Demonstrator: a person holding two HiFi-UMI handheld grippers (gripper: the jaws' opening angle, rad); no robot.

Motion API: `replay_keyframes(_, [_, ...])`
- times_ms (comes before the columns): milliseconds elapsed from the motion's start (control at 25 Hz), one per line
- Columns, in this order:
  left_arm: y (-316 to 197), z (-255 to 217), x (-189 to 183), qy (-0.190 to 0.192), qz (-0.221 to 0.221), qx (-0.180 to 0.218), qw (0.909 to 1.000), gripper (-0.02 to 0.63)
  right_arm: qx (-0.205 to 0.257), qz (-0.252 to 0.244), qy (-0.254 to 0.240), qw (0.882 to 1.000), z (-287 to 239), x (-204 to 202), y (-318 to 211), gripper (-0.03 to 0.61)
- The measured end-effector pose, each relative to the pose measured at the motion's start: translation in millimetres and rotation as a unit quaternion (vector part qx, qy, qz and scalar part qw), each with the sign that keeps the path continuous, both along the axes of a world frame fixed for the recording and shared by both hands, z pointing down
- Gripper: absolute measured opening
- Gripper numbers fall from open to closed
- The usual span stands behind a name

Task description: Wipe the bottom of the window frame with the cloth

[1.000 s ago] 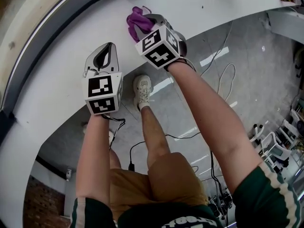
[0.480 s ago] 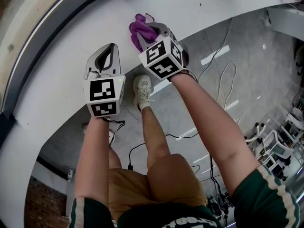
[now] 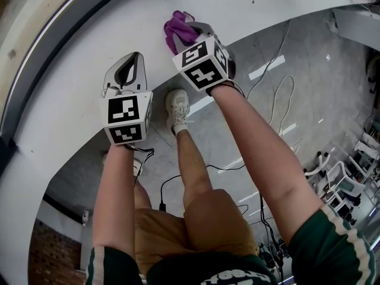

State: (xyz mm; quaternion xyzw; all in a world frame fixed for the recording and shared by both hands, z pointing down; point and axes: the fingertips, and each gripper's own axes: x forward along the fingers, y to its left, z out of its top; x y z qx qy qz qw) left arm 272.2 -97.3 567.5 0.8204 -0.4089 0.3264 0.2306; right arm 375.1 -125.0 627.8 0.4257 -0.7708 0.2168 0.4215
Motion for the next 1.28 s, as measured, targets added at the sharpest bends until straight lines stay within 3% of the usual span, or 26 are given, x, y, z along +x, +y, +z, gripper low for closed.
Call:
replay_keyframes(360, [9.4, -1.4, -31.4, 0.001, -0.016, 0.001, 0.9999, 0.008, 0.009, 0.015, 0.02, 1.0, -2.2, -21.4, 3.7, 0.089])
replay_keyframes(1280, [28.0, -6.7, -173.9, -0.007, -0.095, 0.007, 0.9954, 0.008, 0.004, -0.029, 0.023, 0.999, -3.9, -157.3, 29.1, 0.084])
